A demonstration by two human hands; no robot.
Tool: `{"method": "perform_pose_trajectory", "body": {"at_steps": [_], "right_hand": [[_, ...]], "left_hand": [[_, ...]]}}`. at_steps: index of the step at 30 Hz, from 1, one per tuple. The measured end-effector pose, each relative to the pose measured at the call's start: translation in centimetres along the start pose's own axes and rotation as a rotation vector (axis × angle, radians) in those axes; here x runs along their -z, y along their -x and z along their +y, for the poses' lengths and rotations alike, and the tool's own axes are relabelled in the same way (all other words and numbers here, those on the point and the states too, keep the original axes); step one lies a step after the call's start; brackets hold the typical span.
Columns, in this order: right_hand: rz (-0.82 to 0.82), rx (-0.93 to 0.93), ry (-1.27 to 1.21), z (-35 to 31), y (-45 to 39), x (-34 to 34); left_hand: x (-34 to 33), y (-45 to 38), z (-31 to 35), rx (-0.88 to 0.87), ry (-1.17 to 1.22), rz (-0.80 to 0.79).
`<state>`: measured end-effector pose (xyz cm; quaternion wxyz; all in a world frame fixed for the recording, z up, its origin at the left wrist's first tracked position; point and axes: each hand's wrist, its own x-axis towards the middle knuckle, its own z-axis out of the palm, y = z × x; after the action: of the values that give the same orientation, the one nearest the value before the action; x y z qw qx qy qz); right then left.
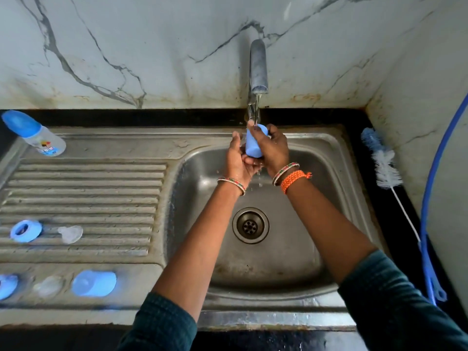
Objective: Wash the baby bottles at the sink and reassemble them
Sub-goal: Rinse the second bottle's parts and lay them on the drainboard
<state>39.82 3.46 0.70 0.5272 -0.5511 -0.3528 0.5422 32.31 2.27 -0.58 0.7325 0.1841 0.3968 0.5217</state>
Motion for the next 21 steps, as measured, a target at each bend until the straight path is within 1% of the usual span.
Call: {"method": "perform_pose_trajectory", "body": {"at_steps": [1, 3, 4, 5, 6, 8, 10, 11, 12, 13, 14, 16, 17, 19, 21], "right_hand": [[0.044, -0.007, 0.012, 0.3, -0.3, -0.1], [0.099, 0.042, 0.196, 0.6, -0.7, 0.0], [0.120, 0.088, 0.269, 0.7, -0.8, 0.1], [0.128, 0.143, 0.314, 0.8, -0.8, 0.2], [0.115, 0.200, 0.360, 0.7, -0.7, 0.2], [-0.006, 0.275, 0.441, 0.8, -0.6, 0.1], [-0.158, 0.239, 0.393, 1.0, -0.5, 0.0], [-0.175, 0.206, 0.343, 1.0, -0.4, 0.0], [-0.147, 0.194, 0.314, 1.0, -0.3, 0.0], [-0.100, 0.215, 0.328, 0.9, -0.2, 0.1], [-0.064, 0.266, 0.392, 0.8, 0.0, 0.2], [-0.059, 0.375, 0.592, 0.4, 0.3, 0.2], [-0.077, 0.401, 0.666, 0.1, 0.4, 0.1], [-0.130, 0.397, 0.703, -0.5, 0.3, 0.0], [-0.208, 0.350, 0.643, -0.6, 0.3, -0.1]], "left_hand": [[0.1, -0.2, -0.4, -0.022, -0.104, 0.027], [0.3, -0.4, -1.2, -0.120, -0.399, 0.103], [0.3, -0.5, -1.5, -0.163, -0.470, 0.138], [0.2, -0.5, -1.7, -0.177, -0.479, 0.160], [0.1, -0.6, -1.8, -0.170, -0.452, 0.171], [-0.3, -0.5, -1.5, -0.096, -0.339, 0.158], [-0.5, -0.5, -0.7, 0.002, -0.263, 0.120], [-0.6, -0.5, -0.3, 0.052, -0.239, 0.105], [-0.6, -0.5, 0.2, 0.104, -0.195, 0.094], [-0.7, -0.6, 0.6, 0.150, -0.132, 0.090], [-0.8, -0.6, 0.9, 0.171, -0.046, 0.095], [-1.0, -0.5, 1.0, 0.141, 0.125, 0.097], [-0.9, -0.6, 0.9, 0.103, 0.160, 0.085], [-0.7, -0.3, 0.4, 0.033, 0.090, 0.066], [0.0, -0.4, 0.2, -0.018, 0.007, 0.024]]}}
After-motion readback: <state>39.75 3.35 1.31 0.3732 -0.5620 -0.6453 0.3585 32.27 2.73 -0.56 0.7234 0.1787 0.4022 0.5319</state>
